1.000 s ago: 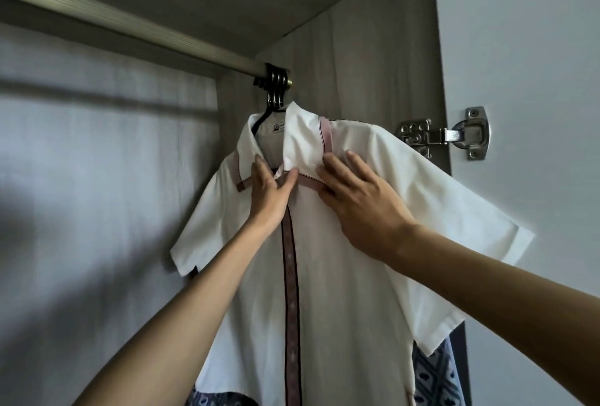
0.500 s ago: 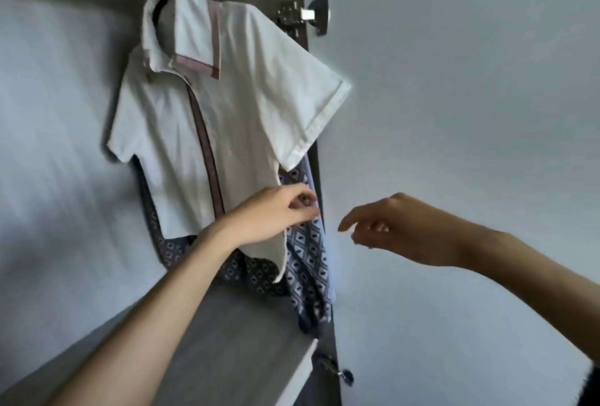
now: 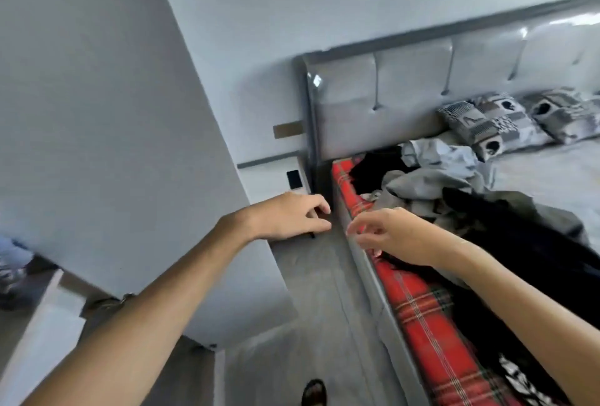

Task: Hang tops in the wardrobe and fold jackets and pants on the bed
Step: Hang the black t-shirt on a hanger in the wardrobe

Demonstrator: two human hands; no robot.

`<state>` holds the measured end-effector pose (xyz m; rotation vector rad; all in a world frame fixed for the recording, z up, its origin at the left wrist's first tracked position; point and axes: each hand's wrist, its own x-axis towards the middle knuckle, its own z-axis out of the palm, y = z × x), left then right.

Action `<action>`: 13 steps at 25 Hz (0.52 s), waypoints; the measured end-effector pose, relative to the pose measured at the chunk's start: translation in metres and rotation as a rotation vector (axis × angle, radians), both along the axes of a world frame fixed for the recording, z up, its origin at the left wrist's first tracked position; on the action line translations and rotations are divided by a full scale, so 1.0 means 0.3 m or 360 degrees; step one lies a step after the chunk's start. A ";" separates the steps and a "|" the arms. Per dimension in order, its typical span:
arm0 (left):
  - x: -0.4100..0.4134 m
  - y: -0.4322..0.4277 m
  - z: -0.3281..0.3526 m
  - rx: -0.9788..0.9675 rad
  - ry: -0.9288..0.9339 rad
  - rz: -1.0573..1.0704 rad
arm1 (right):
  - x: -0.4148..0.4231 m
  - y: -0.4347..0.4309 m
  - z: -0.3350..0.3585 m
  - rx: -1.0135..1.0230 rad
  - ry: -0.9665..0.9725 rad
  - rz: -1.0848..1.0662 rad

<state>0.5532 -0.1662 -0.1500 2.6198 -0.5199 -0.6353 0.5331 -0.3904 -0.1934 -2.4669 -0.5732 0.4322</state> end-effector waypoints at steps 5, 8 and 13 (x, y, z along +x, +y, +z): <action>0.130 -0.620 -0.228 0.0047 0.0165 -0.0717 | -0.181 -0.498 -0.239 -0.0037 0.0318 -0.0719; 0.147 -0.857 -0.331 -0.0011 0.0285 -0.0986 | -0.336 -0.681 -0.319 0.0065 0.0498 -0.1201; 0.086 -1.227 -0.471 0.0030 0.0486 -0.1357 | -0.681 -0.930 -0.520 0.0326 0.0660 -0.2006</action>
